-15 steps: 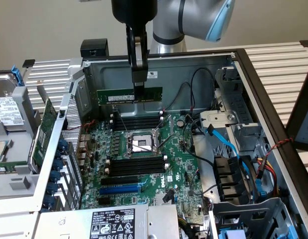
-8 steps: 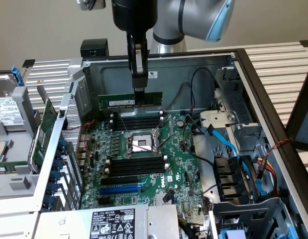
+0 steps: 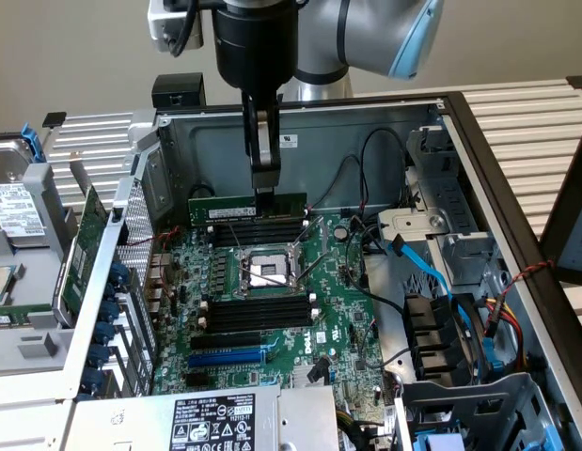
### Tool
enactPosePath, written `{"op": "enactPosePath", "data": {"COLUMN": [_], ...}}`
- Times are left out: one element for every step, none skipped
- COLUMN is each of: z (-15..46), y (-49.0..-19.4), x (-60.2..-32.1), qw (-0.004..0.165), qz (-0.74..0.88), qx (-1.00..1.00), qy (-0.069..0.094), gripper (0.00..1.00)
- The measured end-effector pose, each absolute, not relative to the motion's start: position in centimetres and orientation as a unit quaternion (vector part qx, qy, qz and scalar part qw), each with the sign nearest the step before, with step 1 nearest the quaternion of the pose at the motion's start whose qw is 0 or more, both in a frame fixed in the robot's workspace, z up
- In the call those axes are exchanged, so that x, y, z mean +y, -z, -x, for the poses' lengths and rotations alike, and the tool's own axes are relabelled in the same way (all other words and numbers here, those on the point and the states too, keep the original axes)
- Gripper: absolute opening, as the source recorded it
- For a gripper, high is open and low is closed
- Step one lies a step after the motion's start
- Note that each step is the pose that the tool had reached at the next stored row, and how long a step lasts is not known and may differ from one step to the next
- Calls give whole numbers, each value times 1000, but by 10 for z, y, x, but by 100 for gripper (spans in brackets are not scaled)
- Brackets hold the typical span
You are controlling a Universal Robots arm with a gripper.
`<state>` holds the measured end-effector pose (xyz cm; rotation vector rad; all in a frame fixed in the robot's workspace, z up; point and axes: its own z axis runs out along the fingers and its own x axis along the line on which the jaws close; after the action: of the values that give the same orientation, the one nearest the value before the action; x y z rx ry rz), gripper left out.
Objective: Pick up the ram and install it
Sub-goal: 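Insert the ram into the slot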
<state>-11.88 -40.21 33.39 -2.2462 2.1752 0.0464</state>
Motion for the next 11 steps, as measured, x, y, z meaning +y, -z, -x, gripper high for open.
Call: {"op": "enactPosePath", "data": {"z": [119,119,119,119,119,119,119,119,119,119,119], "y": [-332,-330,-328,-327,-325,-323,-321,-319,-318,-316,-314], "x": [-402,-402,-402,-403,-403,-403,-403,-403,-403,-403,-403], "qw": [7,7,8,8,8,8,9,10,10,11,11], "qz": [718,718,717,717,717,717,717,716,716,716,716], "qx": [696,696,696,697,697,697,697,698,698,698,698], "qy": [-15,-15,-15,-15,-15,-16,-16,-17,-18,-18,-18], "gripper": [13,13,13,13,13,13,13,13,13,13,13]}}
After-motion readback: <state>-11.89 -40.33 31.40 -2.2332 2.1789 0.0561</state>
